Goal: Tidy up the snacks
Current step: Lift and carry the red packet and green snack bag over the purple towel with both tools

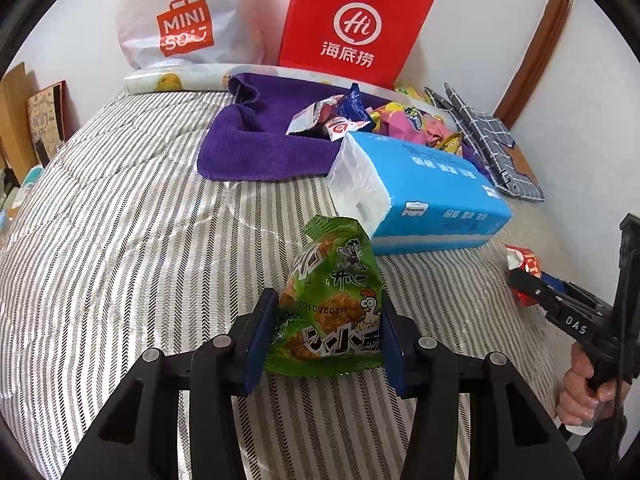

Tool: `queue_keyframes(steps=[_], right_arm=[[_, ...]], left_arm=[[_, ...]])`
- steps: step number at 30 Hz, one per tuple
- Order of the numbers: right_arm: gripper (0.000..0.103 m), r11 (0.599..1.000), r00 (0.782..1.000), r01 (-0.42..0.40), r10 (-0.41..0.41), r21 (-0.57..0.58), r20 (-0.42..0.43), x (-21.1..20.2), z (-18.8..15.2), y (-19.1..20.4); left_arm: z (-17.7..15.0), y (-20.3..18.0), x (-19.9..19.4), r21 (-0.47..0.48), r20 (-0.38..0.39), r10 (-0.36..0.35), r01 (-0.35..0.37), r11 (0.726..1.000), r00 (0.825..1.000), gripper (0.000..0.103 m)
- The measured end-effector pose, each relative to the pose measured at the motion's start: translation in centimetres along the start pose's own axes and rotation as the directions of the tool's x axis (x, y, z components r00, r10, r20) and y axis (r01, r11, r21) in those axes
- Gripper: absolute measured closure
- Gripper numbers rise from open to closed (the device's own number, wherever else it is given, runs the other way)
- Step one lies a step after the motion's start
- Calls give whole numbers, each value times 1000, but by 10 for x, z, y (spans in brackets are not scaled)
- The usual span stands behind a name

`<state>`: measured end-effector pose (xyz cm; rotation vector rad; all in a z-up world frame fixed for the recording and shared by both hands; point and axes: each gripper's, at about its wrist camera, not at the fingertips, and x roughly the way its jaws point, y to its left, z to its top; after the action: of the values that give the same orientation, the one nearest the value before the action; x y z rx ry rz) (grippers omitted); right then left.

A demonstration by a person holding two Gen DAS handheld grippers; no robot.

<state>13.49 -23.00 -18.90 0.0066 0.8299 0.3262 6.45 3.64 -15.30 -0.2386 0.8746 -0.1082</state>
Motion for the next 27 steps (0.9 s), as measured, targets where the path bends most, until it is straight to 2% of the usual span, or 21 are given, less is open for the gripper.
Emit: queue_keyframes(steps=[10, 20, 27], right_arm=[[66, 999, 999, 10, -8, -37, 31, -23, 2, 13], [66, 999, 993, 8, -2, -50, 122, -61, 41, 32], [65, 999, 987, -31, 34, -22, 160, -74, 71, 35]], left_arm=[[9, -6, -23, 23, 26, -53, 53, 998, 998, 55], [36, -26, -44, 72, 49, -98, 94, 993, 994, 55], [62, -32, -49, 78, 44, -120, 116, 990, 992, 55]])
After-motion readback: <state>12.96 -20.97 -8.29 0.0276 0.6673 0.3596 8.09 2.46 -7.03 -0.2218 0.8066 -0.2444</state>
